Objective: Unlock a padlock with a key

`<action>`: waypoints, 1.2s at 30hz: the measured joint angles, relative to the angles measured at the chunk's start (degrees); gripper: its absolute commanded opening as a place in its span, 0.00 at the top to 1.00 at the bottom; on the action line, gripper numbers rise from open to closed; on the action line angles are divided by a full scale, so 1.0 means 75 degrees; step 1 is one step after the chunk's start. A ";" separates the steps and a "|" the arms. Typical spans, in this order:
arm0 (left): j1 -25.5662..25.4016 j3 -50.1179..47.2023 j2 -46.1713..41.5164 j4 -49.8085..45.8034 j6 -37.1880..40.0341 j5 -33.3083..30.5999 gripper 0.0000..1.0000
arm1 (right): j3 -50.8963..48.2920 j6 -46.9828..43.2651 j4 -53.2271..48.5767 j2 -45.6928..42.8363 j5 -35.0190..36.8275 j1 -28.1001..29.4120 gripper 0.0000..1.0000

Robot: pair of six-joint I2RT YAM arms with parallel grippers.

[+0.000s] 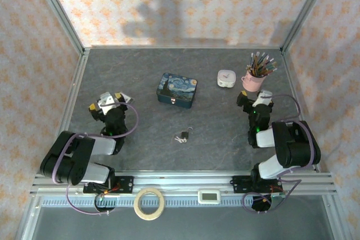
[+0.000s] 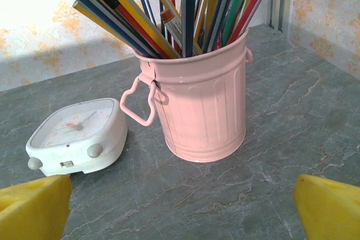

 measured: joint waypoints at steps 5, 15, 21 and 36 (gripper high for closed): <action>0.0230 -0.0402 0.0714 0.1644 0.0216 0.0536 0.01 | 0.0000 -0.0003 0.0093 0.0000 0.0000 0.0000 0.00; 0.0580 -0.0653 0.0880 0.2626 0.0245 0.1594 0.01 | 0.0000 -0.0052 0.0143 0.0000 0.0000 0.0003 0.00; 0.0819 -0.0271 0.1192 0.2224 0.0146 0.1999 0.01 | 0.0000 -0.0055 0.0143 0.0000 0.0000 0.0003 0.00; 0.0874 -0.0227 0.1189 0.2136 0.0090 0.2145 0.01 | 0.0000 -0.0055 0.0143 0.0000 0.0000 0.0003 0.00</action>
